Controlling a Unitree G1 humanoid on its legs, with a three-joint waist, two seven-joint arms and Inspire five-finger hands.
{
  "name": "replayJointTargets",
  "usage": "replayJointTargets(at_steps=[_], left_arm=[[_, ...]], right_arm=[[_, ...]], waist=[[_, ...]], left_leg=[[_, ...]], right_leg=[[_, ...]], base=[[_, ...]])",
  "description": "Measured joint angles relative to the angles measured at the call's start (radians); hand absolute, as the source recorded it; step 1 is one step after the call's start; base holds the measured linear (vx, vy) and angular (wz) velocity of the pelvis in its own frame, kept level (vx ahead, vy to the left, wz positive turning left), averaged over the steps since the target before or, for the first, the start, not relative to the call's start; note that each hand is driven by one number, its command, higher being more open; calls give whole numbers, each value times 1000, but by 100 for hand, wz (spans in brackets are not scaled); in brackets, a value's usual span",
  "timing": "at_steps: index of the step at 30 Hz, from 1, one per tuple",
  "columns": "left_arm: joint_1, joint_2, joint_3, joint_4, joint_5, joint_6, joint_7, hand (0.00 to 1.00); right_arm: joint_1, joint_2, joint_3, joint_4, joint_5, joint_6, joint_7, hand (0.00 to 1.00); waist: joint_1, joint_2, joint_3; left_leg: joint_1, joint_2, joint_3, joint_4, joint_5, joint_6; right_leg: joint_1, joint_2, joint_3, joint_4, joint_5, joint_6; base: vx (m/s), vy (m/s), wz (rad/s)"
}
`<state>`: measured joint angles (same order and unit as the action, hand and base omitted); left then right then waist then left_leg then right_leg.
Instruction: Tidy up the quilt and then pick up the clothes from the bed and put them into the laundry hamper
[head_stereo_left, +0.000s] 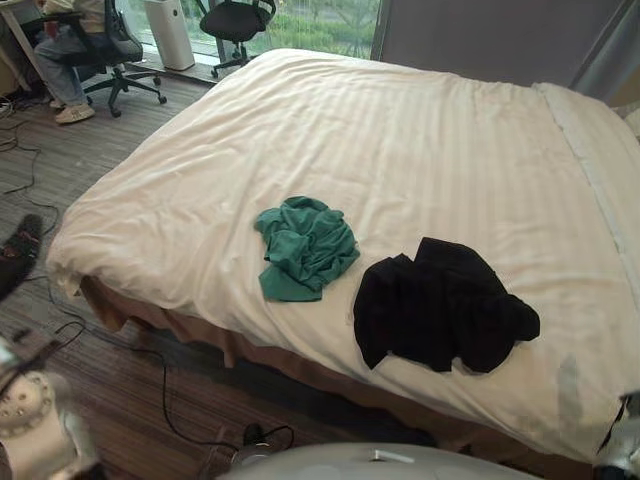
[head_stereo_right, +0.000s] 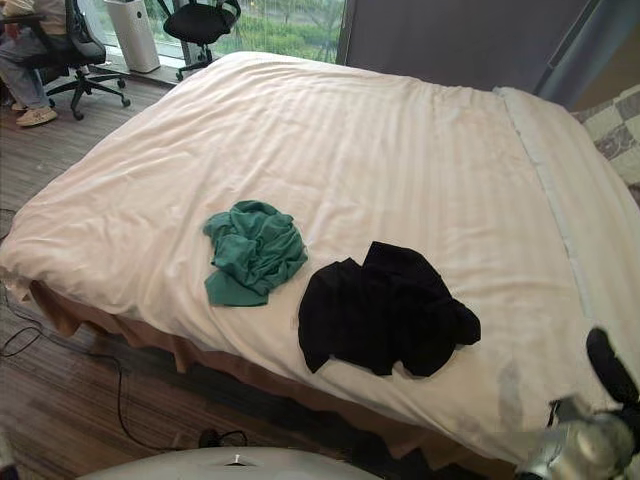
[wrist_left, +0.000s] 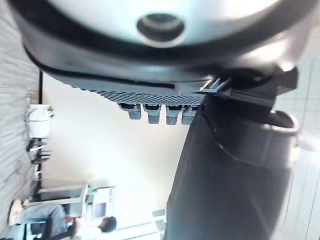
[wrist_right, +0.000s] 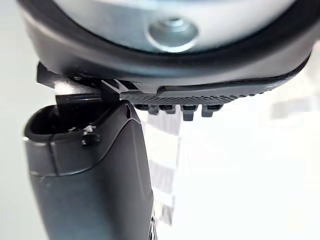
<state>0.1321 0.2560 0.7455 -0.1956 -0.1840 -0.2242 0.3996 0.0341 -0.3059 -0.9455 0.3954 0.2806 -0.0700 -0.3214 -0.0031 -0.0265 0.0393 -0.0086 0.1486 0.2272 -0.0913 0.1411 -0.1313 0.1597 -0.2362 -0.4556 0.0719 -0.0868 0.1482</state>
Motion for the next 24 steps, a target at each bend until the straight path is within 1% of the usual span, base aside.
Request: replayJointTargets(at_steps=[1, 3, 5, 6, 7, 8, 9, 10, 12, 13, 14, 15, 16, 18, 19, 22, 24], left_arm=[[-6, -18, -3, -3, 33, -2, 40, 100], [0, -56, -12, -13, 79, -11, 66, 100], [5, -68, -53, -14, 78, -19, 86, 100], [5, -68, -97, -13, 79, -19, 85, 100], [10, -68, -149, -8, 87, -18, 73, 100], [17, -68, -176, -6, 103, -16, 62, 100], [31, -68, -232, 9, 136, -16, 34, 100], [33, -68, -255, 26, 153, -16, 21, 100], [31, -64, -347, 156, 164, -14, -44, 100], [29, -64, -371, 216, 164, -9, -64, 100], [26, -64, -392, 274, 164, 5, -79, 100], [24, -64, -415, 333, 163, 29, -93, 100], [24, -64, -423, 357, 163, 40, -101, 100], [22, -62, -456, 397, 159, 78, -119, 100], [21, -62, -461, 399, 159, 80, -123, 100], [-15, -62, -468, 399, 159, 80, -126, 100], [-56, -56, -468, 391, 159, 80, -125, 100]], right_arm=[[-15, 1, 23, -14, -2, -4, -19, 100], [-20, 23, 69, -55, -31, -5, -55, 100], [-31, 44, 128, -71, -82, -7, -81, 100], [-31, 46, 174, -81, -105, -6, -84, 100], [-31, 47, 217, -107, -155, -3, -79, 100], [-31, 47, 238, -126, -172, -2, -73, 100], [-31, 47, 275, -173, -228, -3, -54, 100], [-31, 47, 291, -194, -250, -4, -48, 100], [-33, 46, 365, -262, -314, -7, -19, 100], [-33, 46, 397, -275, -315, -7, -6, 100], [-28, 46, 428, -282, -316, -7, 6, 100], [-19, 46, 464, -282, -317, -7, 22, 100], [-12, 46, 479, -282, -321, -7, 31, 100], [30, 48, 520, -282, -353, -7, 53, 100], [41, 49, 531, -282, -354, -7, 60, 100], [80, 49, 551, -303, -353, -7, 71, 100], [91, 63, 567, -332, -354, -7, 78, 100]], waist=[[-1, 11, 3], [-1, 22, 7], [0, 24, 7], [-1, 26, 8], [-5, 29, 13], [-8, 30, 17], [-18, 35, 31], [-24, 38, 39], [-46, 46, 52], [-59, 49, 54], [-65, 50, 55], [-81, 47, 57], [-85, 45, 58], [-101, 33, 65], [-109, 30, 65], [-121, 35, 67], [-135, 45, 74]], left_leg=[[0, 0, -1, 0, 8, 1], [7, 2, 3, 2, 10, 0], [24, 5, 19, 4, 10, 0], [30, 5, 28, 4, 10, 0], [34, 5, 36, 4, 10, 0], [37, 5, 42, 4, 10, 0], [43, 5, 55, 2, 10, 0], [46, 5, 60, 2, 11, 1], [53, 9, 102, 1, 7, -3], [54, 12, 117, 1, 7, -4], [55, 17, 134, 1, 8, -5], [57, 23, 156, 1, 8, -5], [57, 25, 165, 1, 9, -4], [61, 35, 206, 3, 8, -6], [61, 37, 216, 4, 8, -7], [55, 39, 244, 4, 8, -7], [48, 39, 265, 4, 8, -8]], right_leg=[[-4, 0, 7, 4, 0, 0], [-13, 0, 33, 12, 0, 0], [-10, 0, 57, 13, 0, 0], [-11, 0, 73, 13, 0, 0], [-15, -2, 86, 13, 0, 0], [-18, -3, 94, 13, 0, 0], [-21, -4, 111, 12, 0, 0], [-22, -4, 118, 11, -1, 1], [-44, -3, 167, 8, -3, 5], [-58, -1, 188, 6, 0, 10], [-74, 3, 211, 3, 4, 16], [-86, 10, 236, -5, 14, 18], [-93, 12, 245, -7, 18, 18], [-114, 22, 287, -19, 41, 19], [-120, 26, 299, -27, 53, 21], [-147, 29, 329, -27, 62, 20], [-166, 30, 351, -29, 69, 21]], base=[[0, 0, 0], [-11, -8, -8], [-21, -5, -23], [-45, -5, -29], [-82, 1, -27], [-88, 11, -30], [-111, 14, -25], [-132, 19, -34], [-165, 26, -49], [-127, 20, -62], [-98, 10, -62], [-59, 1, -55], [-43, -2, -57], [-2, -4, -54], [17, -5, -44], [10, 1, -30], [2, 4, -26]])
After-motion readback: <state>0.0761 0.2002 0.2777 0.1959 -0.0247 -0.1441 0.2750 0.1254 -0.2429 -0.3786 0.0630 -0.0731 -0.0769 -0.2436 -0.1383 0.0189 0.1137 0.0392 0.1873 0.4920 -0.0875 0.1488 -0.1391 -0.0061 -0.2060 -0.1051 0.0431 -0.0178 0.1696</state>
